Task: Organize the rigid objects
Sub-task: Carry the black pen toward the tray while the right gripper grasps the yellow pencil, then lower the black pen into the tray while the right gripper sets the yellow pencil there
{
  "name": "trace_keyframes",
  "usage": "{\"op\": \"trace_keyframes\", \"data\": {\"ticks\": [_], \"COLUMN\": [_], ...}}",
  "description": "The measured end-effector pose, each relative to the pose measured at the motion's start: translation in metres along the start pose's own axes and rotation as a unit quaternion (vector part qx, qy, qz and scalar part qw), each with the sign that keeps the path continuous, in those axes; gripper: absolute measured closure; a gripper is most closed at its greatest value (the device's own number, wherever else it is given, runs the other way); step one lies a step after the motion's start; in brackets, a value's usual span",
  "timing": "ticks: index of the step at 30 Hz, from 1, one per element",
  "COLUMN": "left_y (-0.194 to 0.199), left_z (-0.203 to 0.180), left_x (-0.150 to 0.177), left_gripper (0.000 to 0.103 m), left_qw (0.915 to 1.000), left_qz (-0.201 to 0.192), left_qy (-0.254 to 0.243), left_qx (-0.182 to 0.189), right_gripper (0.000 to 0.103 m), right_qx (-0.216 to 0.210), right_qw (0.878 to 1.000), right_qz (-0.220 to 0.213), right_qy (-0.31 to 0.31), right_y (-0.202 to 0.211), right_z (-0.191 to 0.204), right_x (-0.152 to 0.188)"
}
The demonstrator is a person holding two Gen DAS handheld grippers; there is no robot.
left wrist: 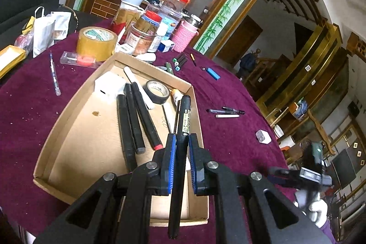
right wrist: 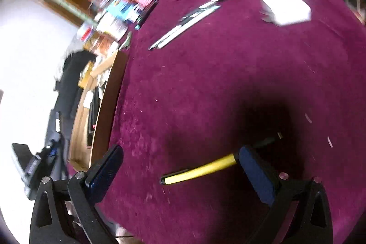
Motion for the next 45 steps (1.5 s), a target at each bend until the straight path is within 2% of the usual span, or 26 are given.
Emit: {"op": "trace_keyframes", "data": {"ticks": [3, 6, 8, 9, 13, 16, 18, 19, 20, 21, 22, 23, 25, 26, 28, 30, 33, 35, 38, 41, 42, 43, 45], "left_y": [0.003, 0.005, 0.006, 0.006, 0.005, 0.003, 0.001, 0.000, -0.002, -0.002, -0.003, -0.004, -0.004, -0.004, -0.005, -0.008, -0.011, -0.011, -0.012, -0.015, -0.016, -0.016, -0.015], "left_z": [0.003, 0.008, 0.012, 0.014, 0.016, 0.015, 0.015, 0.014, 0.013, 0.011, 0.009, 0.008, 0.005, 0.004, 0.002, -0.001, -0.004, -0.004, -0.001, 0.004, 0.005, 0.007, 0.011], "left_x": [0.001, 0.001, 0.001, 0.001, 0.001, 0.003, 0.005, 0.005, 0.006, 0.007, 0.008, 0.009, 0.009, 0.009, 0.009, 0.009, 0.012, 0.013, 0.012, 0.012, 0.012, 0.013, 0.014], "left_gripper": [0.092, 0.092, 0.092, 0.092, 0.092, 0.092, 0.092, 0.092, 0.092, 0.092, 0.092, 0.092, 0.092, 0.092, 0.092, 0.092, 0.092, 0.092, 0.092, 0.092, 0.092, 0.092, 0.092], "left_qw": [1.0000, 1.0000, 0.9999, 0.9999, 0.9999, 0.9999, 0.9998, 0.9998, 0.9998, 0.9998, 0.9998, 0.9998, 0.9997, 0.9997, 0.9996, 0.9996, 0.9994, 0.9992, 0.9990, 0.9985, 0.9984, 0.9982, 0.9977], "left_qz": [-0.002, -0.002, -0.002, -0.002, 0.001, 0.003, 0.007, 0.009, 0.011, 0.012, 0.013, 0.014, 0.016, 0.016, 0.018, 0.021, 0.028, 0.030, 0.030, 0.031, 0.032, 0.033, 0.034], "left_qy": [0.002, 0.008, 0.009, 0.010, 0.013, 0.013, 0.016, 0.017, 0.016, 0.015, 0.014, 0.012, 0.008, 0.007, 0.006, 0.005, 0.004, 0.003, 0.005, 0.005, 0.006, 0.006, 0.005], "left_qx": [-0.001, -0.002, -0.004, -0.004, -0.001, -0.003, -0.005, -0.005, -0.006, -0.007, -0.009, -0.010, -0.015, -0.016, -0.019, -0.020, -0.021, -0.025, -0.034, -0.044, -0.047, -0.050, -0.058], "right_gripper": [0.000, 0.002, 0.002, 0.002, 0.002, 0.002, 0.003, 0.008, 0.018, 0.025, 0.039, 0.042, 0.055, 0.063, 0.066, 0.076, 0.077, 0.077, 0.077, 0.081, 0.084, 0.092, 0.094], "right_qx": [0.011, 0.050, 0.026, 0.029, 0.099, 0.135, 0.162, 0.164, 0.161, 0.157, 0.156, 0.149, 0.133, 0.117, 0.109, 0.106, 0.095, 0.098, 0.116, 0.120, 0.118, 0.111, 0.065], "right_qw": [1.000, 0.998, 0.999, 0.999, 0.986, 0.963, 0.928, 0.919, 0.907, 0.902, 0.900, 0.899, 0.905, 0.910, 0.919, 0.935, 0.950, 0.949, 0.940, 0.944, 0.948, 0.954, 0.969], "right_qz": [0.005, -0.011, -0.019, -0.021, -0.022, -0.017, -0.021, -0.018, -0.006, 0.008, 0.019, 0.035, 0.043, 0.052, 0.055, 0.045, 0.037, 0.033, 0.016, 0.003, 0.000, -0.001, 0.004], "right_qy": [0.019, 0.038, 0.031, 0.037, 0.130, 0.232, 0.334, 0.358, 0.388, 0.402, 0.408, 0.410, 0.402, 0.394, 0.375, 0.337, 0.295, 0.297, 0.319, 0.307, 0.296, 0.280, 0.237], "right_y": [-0.015, -0.013, -0.003, 0.000, 0.008, 0.009, 0.002, 0.001, -0.006, -0.013, -0.017, -0.024, -0.026, -0.029, -0.034, -0.038, -0.038, -0.035, -0.031, -0.028, -0.028, -0.028, -0.024], "right_z": [0.015, 0.019, 0.021, 0.019, 0.009, 0.013, 0.024, 0.026, 0.029, 0.030, 0.027, 0.025, 0.025, 0.025, 0.024, 0.021, 0.018, 0.017, 0.018, 0.020, 0.020, 0.018, 0.015], "right_x": [-0.003, 0.003, 0.008, 0.008, 0.010, 0.021, 0.026, 0.030, 0.033, 0.034, 0.035, 0.033, 0.026, 0.021, 0.011, -0.007, -0.018, -0.014, -0.004, 0.003, 0.001, -0.001, -0.004]}}
Point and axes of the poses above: each gripper's, at about its wrist camera, not at the fingertips, and y roughly against the way its jaws point, z to its left, x to its underside, the point moved 9 cm from there along -y, roughly the way its jaws point, and after that the axes turned 3 degrees about x, right-handed, at the moved point
